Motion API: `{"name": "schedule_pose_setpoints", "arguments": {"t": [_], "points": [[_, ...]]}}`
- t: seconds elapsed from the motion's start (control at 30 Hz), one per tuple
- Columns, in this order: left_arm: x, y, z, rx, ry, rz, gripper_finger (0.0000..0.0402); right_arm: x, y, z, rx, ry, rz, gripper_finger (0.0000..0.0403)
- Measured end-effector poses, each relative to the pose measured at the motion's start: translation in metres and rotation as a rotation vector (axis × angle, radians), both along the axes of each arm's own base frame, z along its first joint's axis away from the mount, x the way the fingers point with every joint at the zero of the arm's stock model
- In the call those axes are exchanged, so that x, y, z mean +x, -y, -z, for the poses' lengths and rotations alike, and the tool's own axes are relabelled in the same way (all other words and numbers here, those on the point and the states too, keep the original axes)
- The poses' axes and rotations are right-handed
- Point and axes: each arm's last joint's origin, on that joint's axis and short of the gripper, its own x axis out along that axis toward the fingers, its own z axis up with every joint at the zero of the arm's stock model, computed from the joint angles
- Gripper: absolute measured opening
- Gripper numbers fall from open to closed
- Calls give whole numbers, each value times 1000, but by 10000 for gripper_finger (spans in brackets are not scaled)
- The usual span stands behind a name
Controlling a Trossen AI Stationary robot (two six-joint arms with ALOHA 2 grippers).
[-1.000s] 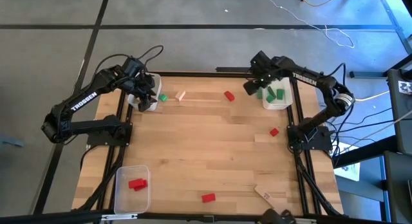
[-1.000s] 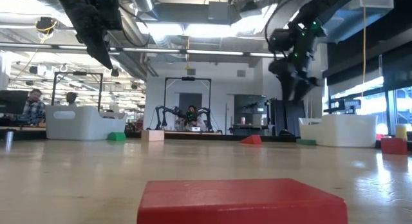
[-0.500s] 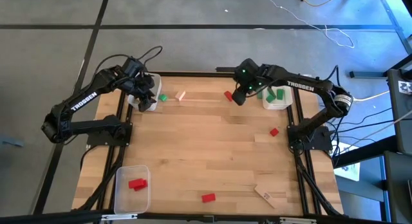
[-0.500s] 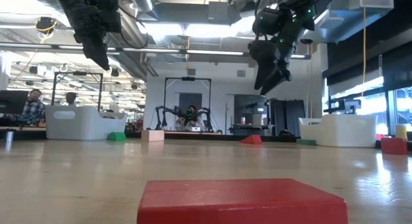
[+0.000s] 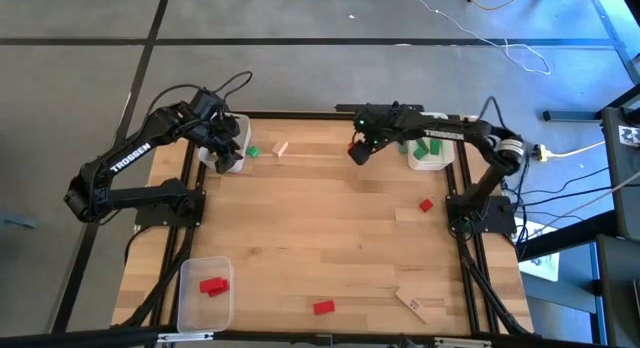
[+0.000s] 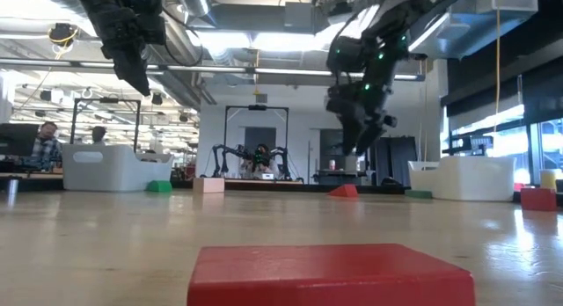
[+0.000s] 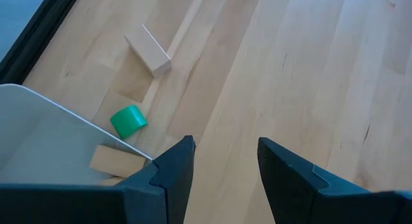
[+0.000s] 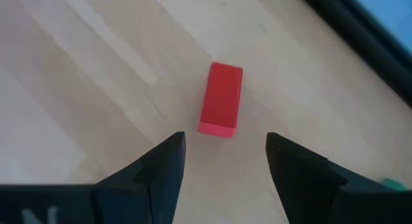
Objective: Sort & place blocks by color
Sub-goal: Put the red block into the transparent bin
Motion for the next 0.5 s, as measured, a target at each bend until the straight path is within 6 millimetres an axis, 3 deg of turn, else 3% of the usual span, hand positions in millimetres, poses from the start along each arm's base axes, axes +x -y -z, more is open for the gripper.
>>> {"name": "schedule_pose_setpoints", "arguments": {"t": [0.37,0.5], "points": [[0,0,0,0,0,0,163,34,18,23,31,-33,47,216],[0,0,0,0,0,0,163,41,24,27,21,-132,40,216]]}}
